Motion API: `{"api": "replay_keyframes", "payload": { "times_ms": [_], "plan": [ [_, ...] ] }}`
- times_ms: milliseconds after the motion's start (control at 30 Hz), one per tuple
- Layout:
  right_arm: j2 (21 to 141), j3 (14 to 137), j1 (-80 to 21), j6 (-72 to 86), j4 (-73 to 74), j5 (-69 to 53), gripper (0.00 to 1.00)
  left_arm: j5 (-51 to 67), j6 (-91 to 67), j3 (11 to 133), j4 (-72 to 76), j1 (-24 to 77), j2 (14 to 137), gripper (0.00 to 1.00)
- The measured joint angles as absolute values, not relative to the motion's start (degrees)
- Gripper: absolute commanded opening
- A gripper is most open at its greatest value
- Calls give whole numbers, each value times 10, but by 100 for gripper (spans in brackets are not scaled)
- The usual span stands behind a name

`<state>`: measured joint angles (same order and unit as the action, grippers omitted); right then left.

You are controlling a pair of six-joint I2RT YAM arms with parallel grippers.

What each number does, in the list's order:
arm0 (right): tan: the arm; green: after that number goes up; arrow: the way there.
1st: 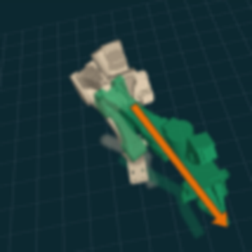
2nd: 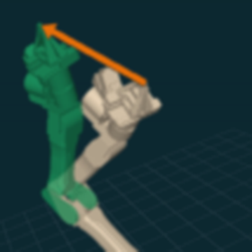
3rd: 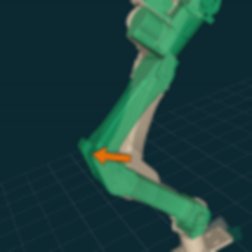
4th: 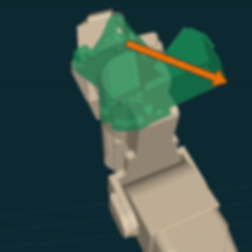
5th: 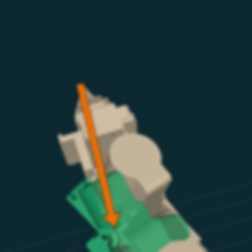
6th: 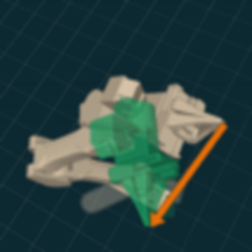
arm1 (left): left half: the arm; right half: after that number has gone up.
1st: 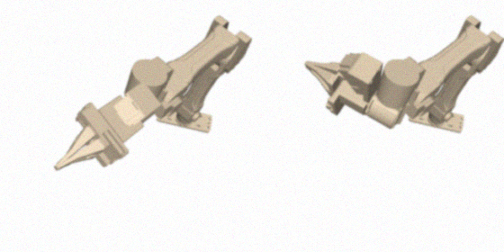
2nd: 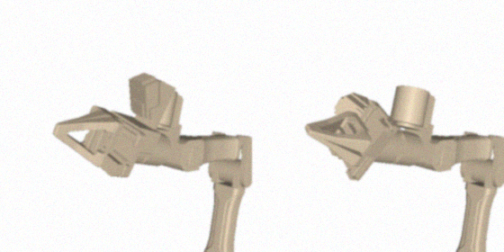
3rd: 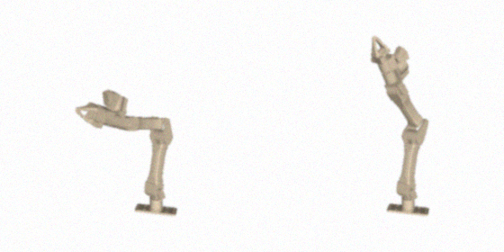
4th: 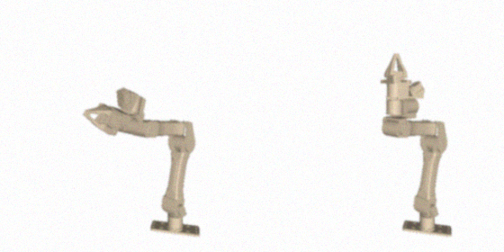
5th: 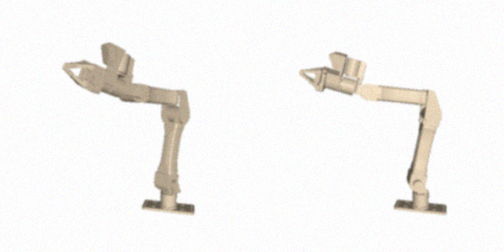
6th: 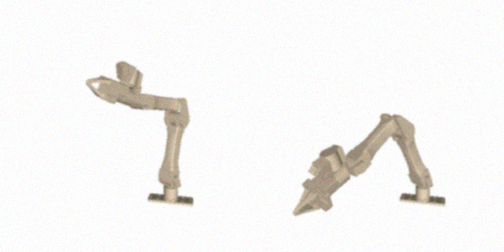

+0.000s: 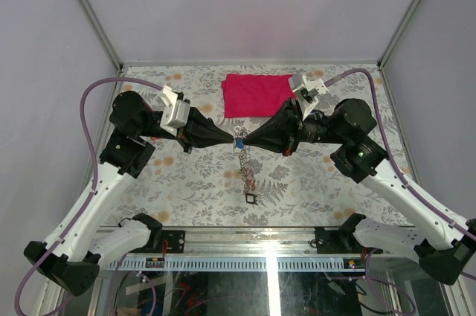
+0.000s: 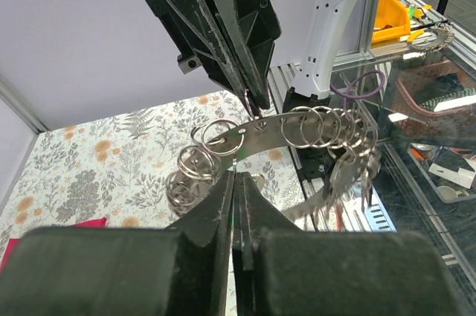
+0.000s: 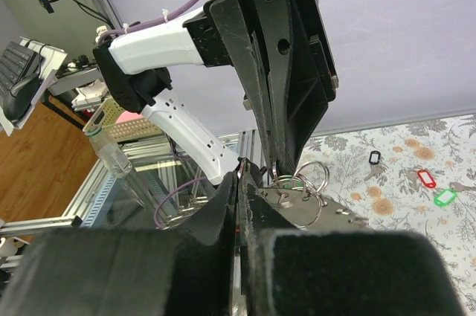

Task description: Put the keys on the keyring

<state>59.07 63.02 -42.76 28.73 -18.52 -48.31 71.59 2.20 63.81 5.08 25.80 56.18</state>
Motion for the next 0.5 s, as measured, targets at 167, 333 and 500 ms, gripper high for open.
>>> {"api": "replay_keyframes", "payload": {
  "times_ms": [167,333,500],
  "plan": [
    [596,630,-428,287,-185,-483,0,716,22,638,51,258,562,0],
    [603,630,-428,287,-180,-481,0,716,22,638,51,258,562,0],
    [607,630,-429,284,-166,-476,0,716,22,638,51,258,562,0]
  ]
}}
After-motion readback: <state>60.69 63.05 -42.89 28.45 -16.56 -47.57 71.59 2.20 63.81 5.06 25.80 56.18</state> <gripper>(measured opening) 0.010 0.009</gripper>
